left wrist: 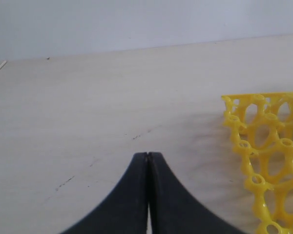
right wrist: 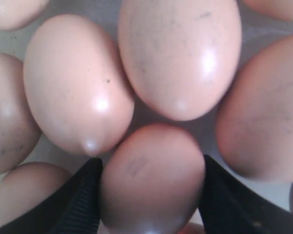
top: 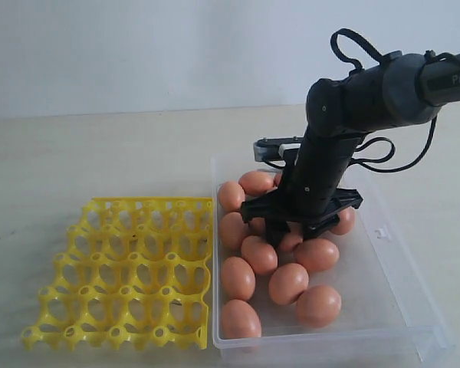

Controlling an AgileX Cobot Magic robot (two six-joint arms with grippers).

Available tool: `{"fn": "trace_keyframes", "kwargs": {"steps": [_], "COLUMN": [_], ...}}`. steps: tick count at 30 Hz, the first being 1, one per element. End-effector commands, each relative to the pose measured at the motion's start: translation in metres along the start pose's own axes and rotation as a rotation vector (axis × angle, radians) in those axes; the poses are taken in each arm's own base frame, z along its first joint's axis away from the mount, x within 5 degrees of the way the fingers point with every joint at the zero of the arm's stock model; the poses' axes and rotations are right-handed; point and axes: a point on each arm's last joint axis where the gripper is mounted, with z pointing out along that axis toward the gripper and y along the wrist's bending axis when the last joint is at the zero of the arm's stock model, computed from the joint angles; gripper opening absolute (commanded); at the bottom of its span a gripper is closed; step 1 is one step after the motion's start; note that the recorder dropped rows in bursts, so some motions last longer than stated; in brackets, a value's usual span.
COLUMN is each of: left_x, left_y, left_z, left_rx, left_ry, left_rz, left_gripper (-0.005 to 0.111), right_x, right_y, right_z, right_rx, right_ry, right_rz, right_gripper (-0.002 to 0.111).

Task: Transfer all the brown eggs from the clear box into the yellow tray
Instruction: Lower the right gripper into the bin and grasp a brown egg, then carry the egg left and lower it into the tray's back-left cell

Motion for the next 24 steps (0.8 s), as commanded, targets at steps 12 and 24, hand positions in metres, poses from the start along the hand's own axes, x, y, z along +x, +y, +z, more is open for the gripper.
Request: {"fn": "trace_keyframes", "kwargs": {"steps": [12,24], "left_x": [-0.001,-0.001], "left_y": [0.000,0.000], "left_z": [0.000,0.000], "left_rx": [-0.004,-0.004], "left_ry": [-0.001,-0.001], "left_rz": [0.005,0.005], "left_gripper": [0.000,0.000], "right_x": [-0.016,-0.012], "right_y": [0.088,0.164], "right_z": [-0.111,-0.048], "right_rx": [-0.220,-0.412], "right_ry": [-0.775,-0.928], "right_rz": [-0.641,-1.025], "right_gripper": [0.000,0.000]}}
